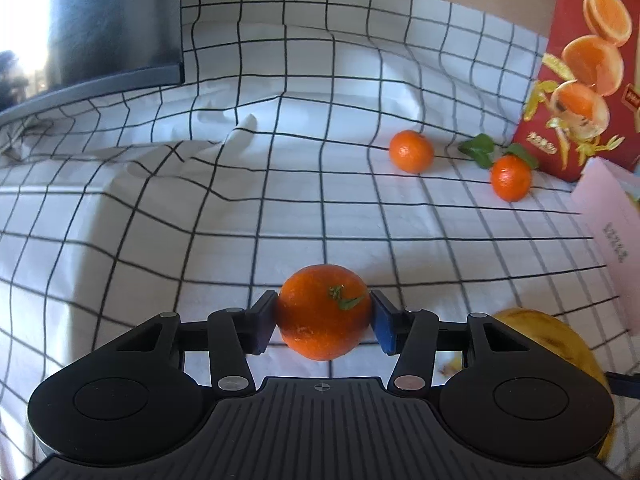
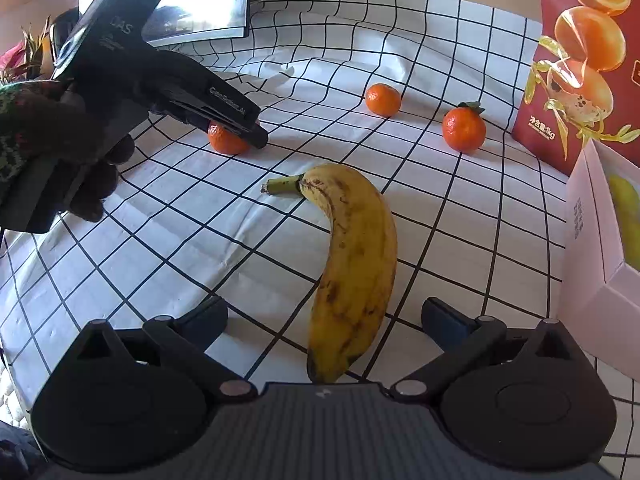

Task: Organize fruits
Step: 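Grasp the banana with the right tool while the left tool holds the mandarin, then lower the banana and mandarin into the pink box and open both tools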

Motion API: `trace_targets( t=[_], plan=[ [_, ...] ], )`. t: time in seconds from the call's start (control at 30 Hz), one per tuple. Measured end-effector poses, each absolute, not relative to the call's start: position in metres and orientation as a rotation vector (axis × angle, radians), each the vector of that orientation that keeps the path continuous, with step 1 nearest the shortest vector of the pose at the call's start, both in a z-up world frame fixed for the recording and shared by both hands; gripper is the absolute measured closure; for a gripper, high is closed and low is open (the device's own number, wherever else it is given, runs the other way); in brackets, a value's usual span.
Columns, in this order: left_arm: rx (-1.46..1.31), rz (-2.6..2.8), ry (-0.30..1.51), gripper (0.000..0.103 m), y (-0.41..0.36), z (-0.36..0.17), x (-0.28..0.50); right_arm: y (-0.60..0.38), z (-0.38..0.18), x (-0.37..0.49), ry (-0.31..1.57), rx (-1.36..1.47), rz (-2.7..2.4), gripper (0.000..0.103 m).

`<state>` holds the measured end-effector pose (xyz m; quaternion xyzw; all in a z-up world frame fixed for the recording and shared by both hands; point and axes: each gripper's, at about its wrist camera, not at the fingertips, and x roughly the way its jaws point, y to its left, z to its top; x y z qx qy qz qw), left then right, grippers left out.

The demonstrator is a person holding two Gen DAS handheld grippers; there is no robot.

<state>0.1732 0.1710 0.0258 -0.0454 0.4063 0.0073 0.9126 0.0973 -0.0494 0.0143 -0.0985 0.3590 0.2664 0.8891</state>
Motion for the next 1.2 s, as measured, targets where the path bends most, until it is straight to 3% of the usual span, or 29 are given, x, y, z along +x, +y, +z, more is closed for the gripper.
trace_targets(
  t=[0.13, 0.33, 0.43, 0.5, 0.57, 0.77, 1.2],
  plan=[
    [-0.146, -0.024, 0.817, 0.048, 0.168, 0.037, 0.146, -0.048, 0.016, 0.106, 0.750, -0.205, 0.548, 0.005],
    [-0.172, -0.082, 0.827, 0.048, 0.151, 0.049, 0.100, -0.044, 0.018, 0.124, 0.744, -0.189, 0.517, 0.021],
    [-0.182, -0.112, 0.860, 0.048, 0.138, 0.047, 0.082, -0.039, 0.020, 0.130, 0.738, -0.200, 0.531, 0.033],
    [-0.187, -0.135, 0.880, 0.048, 0.128, 0.043, 0.073, -0.034, 0.022, 0.132, 0.735, -0.218, 0.546, 0.053],
    [-0.187, -0.160, 0.894, 0.048, 0.118, 0.041, 0.066, -0.031, 0.025, 0.132, 0.733, -0.246, 0.546, 0.064],
    [-0.145, -0.259, 0.912, 0.048, 0.084, 0.040, 0.057, -0.052, 0.045, 0.119, 0.710, -0.189, 0.570, 0.067],
    [-0.128, -0.589, 0.734, 0.048, -0.025, 0.095, 0.095, -0.192, 0.161, 0.079, 0.406, -0.031, 0.233, 0.067]
  ],
)
